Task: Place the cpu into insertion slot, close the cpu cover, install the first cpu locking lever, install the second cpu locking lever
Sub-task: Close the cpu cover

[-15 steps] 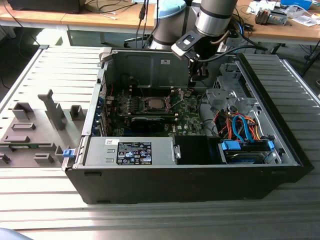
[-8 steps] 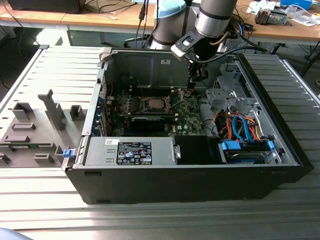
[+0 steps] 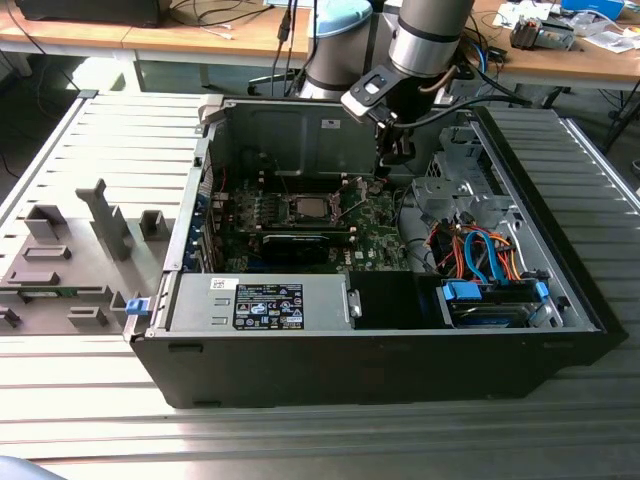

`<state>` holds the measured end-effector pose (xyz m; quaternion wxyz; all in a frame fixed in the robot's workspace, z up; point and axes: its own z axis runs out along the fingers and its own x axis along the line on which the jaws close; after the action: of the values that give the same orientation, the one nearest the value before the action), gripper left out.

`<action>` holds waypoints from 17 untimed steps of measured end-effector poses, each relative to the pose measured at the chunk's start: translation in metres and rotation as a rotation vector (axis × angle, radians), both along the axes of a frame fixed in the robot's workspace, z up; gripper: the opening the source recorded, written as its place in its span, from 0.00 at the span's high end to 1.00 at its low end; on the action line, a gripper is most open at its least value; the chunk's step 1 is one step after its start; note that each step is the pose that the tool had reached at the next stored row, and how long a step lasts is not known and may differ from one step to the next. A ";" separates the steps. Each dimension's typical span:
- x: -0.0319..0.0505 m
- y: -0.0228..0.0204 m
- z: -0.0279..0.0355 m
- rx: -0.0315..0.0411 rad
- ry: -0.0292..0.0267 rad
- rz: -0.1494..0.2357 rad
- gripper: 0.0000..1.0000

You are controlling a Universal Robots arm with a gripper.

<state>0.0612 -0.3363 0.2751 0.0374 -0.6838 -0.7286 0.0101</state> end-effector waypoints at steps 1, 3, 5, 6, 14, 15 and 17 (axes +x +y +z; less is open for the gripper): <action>0.0000 0.0000 -0.0004 -0.0001 0.0000 0.000 0.89; 0.0000 0.0000 -0.0015 0.0000 0.0000 0.000 0.89; 0.0000 0.0000 -0.0024 -0.0001 0.0001 0.000 0.89; 0.0000 0.0000 -0.0028 -0.0001 0.0000 0.000 0.89; 0.0032 0.0000 -0.0065 -0.0001 0.0000 0.032 0.89; 0.0039 0.0000 -0.0068 -0.0002 0.0000 0.032 0.89; 0.0053 0.0000 -0.0076 -0.0001 0.0000 0.032 0.89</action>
<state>0.0665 -0.3364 0.2675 0.0372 -0.6719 -0.7396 0.0108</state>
